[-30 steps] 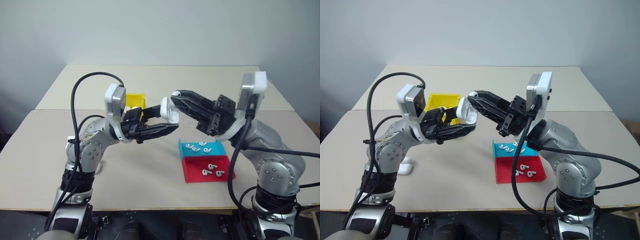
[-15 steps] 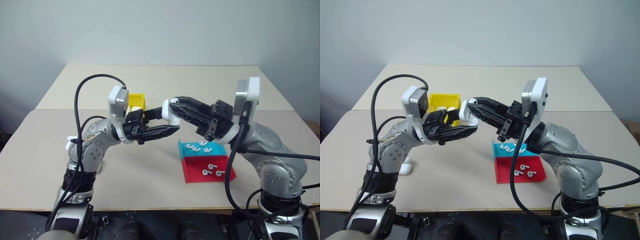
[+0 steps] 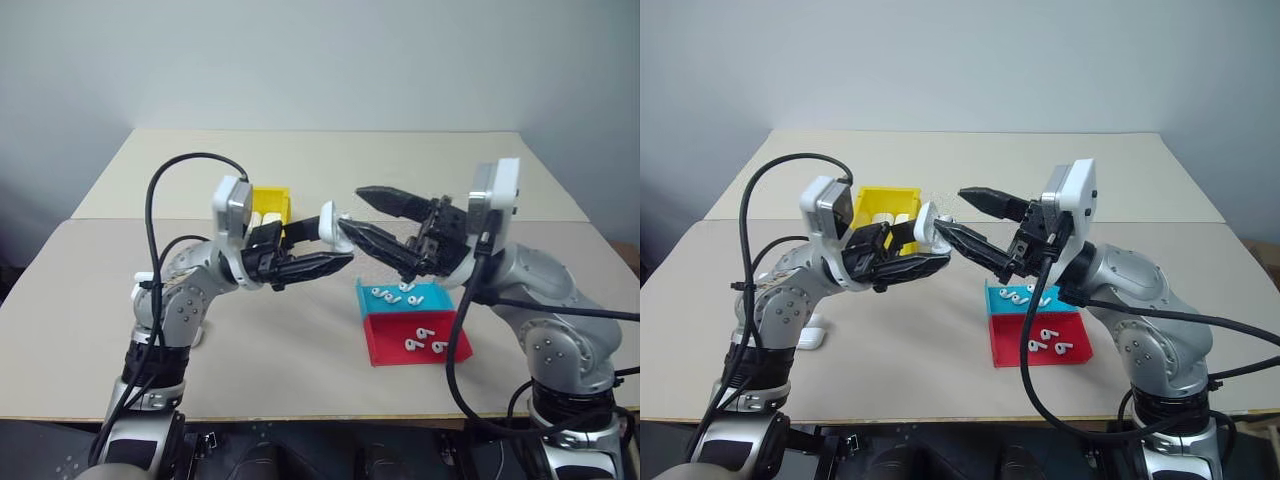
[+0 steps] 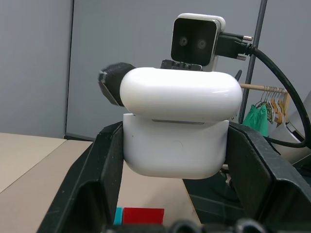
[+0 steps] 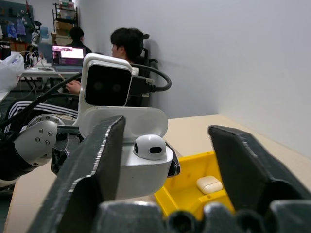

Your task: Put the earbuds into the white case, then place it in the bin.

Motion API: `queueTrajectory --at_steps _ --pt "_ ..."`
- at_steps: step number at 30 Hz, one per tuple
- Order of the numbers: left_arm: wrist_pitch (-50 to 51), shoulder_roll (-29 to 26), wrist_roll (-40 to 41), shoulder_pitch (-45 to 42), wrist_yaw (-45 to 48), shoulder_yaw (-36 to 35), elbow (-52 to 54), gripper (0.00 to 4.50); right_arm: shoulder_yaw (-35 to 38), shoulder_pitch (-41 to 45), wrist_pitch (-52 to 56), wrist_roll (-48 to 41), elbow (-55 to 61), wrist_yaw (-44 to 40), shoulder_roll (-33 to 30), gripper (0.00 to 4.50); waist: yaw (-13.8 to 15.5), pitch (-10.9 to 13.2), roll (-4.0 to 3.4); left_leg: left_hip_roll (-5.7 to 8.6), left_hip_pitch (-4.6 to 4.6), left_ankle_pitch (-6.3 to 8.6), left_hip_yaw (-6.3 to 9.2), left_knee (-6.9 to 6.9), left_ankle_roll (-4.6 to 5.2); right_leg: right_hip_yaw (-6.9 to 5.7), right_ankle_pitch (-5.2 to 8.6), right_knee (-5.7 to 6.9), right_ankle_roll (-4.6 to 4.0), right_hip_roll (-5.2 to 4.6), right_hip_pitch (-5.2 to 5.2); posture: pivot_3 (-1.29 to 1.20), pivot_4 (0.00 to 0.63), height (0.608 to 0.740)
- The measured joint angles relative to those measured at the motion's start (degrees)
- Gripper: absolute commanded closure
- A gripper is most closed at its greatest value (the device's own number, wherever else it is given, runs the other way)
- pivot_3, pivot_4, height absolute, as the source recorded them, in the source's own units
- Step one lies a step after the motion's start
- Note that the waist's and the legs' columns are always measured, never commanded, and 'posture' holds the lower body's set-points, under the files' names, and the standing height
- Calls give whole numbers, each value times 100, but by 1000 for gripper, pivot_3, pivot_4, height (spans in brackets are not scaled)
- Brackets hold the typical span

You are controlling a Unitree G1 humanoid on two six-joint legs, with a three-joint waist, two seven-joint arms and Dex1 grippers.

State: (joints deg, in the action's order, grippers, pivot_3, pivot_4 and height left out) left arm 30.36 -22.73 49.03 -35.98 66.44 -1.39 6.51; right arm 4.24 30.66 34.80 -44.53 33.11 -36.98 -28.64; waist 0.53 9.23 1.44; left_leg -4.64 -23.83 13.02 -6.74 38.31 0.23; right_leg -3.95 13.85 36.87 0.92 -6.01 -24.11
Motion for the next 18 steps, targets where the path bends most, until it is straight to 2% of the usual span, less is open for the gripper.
queueTrajectory --at_steps 1,9,15,18 --pt "-4 8 -9 0 4 -11 -9 1670 -12 0 -7 3 -6 -13 -5 24 -1 0 0 0 0 0 0 0 0 0 0 0 0 0 0 0 150 740" --pt "-15 -4 -81 -1 -34 -90 -21 1670 39 164 -42 28 -298 -116 -191 24 0 0 0 0 0 0 -1 0 0 0 0 0 0 0 0 0 150 740" --pt "-15 -301 -47 139 -90 -422 230 1670 277 690 -57 111 -1223 -551 -723 24 -4 0 0 0 0 0 -2 -4 0 0 0 -3 0 0 -2 0 150 740" --pt "-15 -329 -21 410 -207 -517 430 1670 -15 1097 -182 540 -1754 -1183 -1276 24 -7 0 0 0 0 2 -5 -2 3 1 0 -5 0 -1 -1 0 150 740"
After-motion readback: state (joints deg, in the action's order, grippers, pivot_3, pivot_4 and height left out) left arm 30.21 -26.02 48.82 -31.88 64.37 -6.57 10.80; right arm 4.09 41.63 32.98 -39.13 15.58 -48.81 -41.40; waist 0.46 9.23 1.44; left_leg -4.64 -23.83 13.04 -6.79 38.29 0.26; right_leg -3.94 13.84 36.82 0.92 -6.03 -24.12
